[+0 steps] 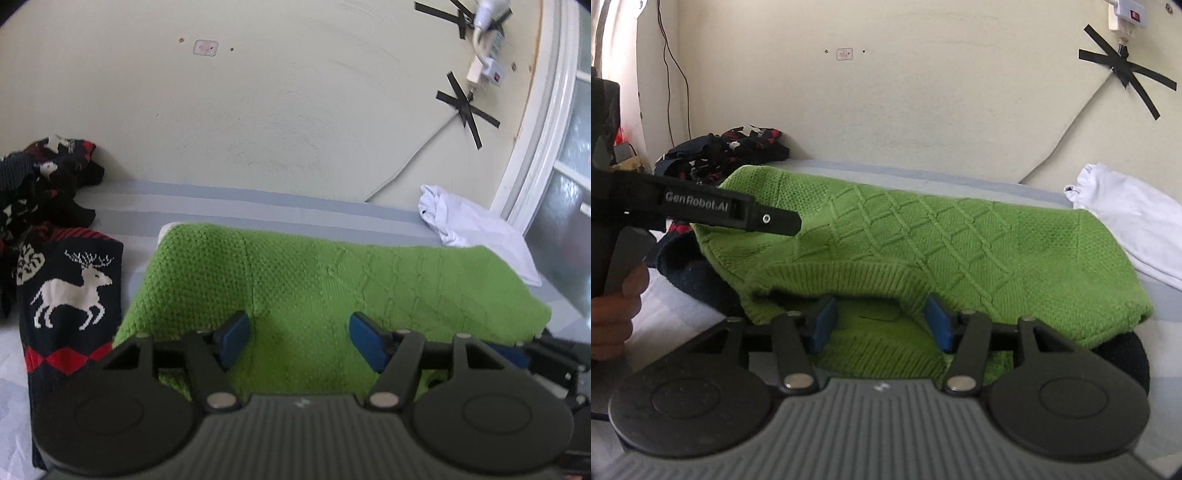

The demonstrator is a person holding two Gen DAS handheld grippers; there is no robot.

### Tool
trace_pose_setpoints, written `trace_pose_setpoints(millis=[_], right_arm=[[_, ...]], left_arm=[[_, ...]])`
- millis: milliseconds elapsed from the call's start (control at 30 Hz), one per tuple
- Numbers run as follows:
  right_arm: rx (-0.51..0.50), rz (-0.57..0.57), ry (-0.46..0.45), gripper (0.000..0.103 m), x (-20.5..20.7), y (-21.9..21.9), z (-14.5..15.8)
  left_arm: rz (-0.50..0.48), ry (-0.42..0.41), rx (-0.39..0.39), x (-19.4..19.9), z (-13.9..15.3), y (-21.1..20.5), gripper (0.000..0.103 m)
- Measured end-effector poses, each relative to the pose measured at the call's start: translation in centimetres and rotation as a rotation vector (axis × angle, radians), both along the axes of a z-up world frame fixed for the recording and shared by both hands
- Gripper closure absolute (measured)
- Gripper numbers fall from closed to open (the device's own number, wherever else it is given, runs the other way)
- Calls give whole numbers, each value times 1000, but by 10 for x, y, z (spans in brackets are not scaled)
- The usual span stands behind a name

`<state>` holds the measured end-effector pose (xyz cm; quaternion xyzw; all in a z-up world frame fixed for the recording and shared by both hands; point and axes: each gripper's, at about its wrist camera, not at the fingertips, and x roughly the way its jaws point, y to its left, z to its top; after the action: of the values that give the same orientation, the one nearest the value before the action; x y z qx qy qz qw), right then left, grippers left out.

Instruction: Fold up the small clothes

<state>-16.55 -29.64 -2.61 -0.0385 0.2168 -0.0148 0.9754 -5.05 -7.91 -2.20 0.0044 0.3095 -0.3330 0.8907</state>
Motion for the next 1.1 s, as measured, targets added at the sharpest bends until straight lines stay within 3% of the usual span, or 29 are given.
trace_pose_setpoints(millis=[200,500,600,733,833,900,1000,1100], right_arm=[[-2,-57,-8,45,-6,8,-2],[2,-87,26,44,-3,10,3],[50,-83,46,46,-7,8,17],[124,-65,-36,46,-24,-1,31],[198,-91,69,46,-13,-19,10],[216,-62,46,46,-18,-23,11],[340,-28,-37,46,-43,-45,29],[431,-104,-173,44,-80,-86,44]], left_arm=[[-14,-43,55,-11,-3,-9,28],[-10,-26,42,-8,-3,-5,28],[-6,-35,54,-8,-3,-5,28],[-2,-30,51,-5,-4,-3,28],[-5,-40,63,-6,-5,-5,28],[-15,-49,68,-7,-4,-4,28],[-44,-37,-35,-8,5,7,28],[-127,9,-143,-5,10,14,27]])
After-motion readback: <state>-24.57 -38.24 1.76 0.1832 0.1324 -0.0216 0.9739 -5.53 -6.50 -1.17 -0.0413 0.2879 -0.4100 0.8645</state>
